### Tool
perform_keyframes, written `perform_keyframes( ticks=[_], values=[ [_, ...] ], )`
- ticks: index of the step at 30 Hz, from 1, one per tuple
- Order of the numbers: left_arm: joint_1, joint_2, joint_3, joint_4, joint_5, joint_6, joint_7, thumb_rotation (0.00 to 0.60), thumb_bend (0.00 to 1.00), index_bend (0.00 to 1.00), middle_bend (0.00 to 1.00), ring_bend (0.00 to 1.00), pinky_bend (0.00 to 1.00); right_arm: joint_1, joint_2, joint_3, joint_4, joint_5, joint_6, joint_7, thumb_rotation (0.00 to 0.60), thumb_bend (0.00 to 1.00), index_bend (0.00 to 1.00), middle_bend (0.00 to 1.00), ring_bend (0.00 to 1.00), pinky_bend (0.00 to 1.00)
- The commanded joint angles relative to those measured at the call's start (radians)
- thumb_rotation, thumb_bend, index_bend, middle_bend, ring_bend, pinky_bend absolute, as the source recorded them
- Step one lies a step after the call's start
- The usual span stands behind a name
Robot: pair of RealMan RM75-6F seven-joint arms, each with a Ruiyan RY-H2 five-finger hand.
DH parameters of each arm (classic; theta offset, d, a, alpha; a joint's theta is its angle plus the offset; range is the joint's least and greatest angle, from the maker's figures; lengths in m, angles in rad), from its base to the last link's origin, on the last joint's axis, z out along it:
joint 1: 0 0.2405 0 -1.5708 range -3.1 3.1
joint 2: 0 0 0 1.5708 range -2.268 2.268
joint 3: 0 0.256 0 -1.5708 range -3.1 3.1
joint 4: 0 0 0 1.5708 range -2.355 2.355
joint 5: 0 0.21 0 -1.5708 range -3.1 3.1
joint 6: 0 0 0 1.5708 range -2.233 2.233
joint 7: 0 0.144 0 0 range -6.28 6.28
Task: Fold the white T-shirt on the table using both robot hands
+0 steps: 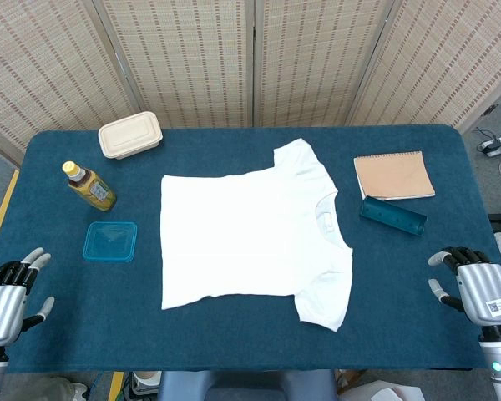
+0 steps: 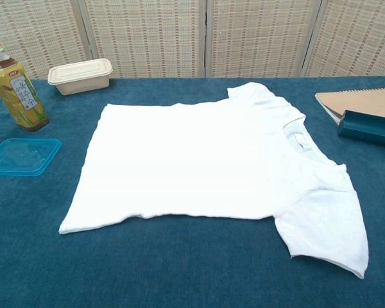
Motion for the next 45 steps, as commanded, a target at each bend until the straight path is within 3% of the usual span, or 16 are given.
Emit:
perform_keyframes(
  ticks=[1, 13, 28, 35, 45],
  values=[
    [0.002, -0.006, 0.0, 0.008, 0.006, 0.008, -0.005, 0.6, 0.32, 0.21, 0.16, 0.2, 0.14, -0.002, 0.001, -0.001, 0.0, 0.001, 0.002, -0.001, 0.6, 0.25, 0.45, 0.4, 0.32, 0.37],
    [-0.015, -0.022, 0.0, 0.03, 0.042, 0.002, -0.043, 0.6, 0.32, 0.25, 0.18, 0.21, 0.14, -0.013, 0.002, 0.011, -0.004, -0.003, 0.037, 0.0, 0.6, 0.25, 0.45, 0.38, 0.3, 0.37],
    [-0.143, -0.045, 0.038, 0.035, 0.218, -0.116, -0.068, 0.6, 0.29, 0.36, 0.2, 0.22, 0.14, 0.002, 0.028, 0.044, -0.025, 0.007, 0.045, -0.023, 0.6, 0.25, 0.45, 0.38, 0.3, 0.37],
    [-0.216, -0.113, 0.048, 0.053, 0.275, -0.189, -0.052, 0.6, 0.27, 0.37, 0.2, 0.22, 0.14, 0.002, 0.022, 0.038, -0.028, 0.004, 0.04, -0.023, 0.6, 0.25, 0.45, 0.38, 0.3, 0.37],
    [-0.316, -0.244, 0.036, 0.104, 0.267, -0.317, 0.002, 0.6, 0.27, 0.38, 0.2, 0.22, 0.15, -0.005, 0.021, 0.034, -0.026, 0.004, 0.047, -0.018, 0.6, 0.25, 0.45, 0.38, 0.3, 0.37]
  ],
)
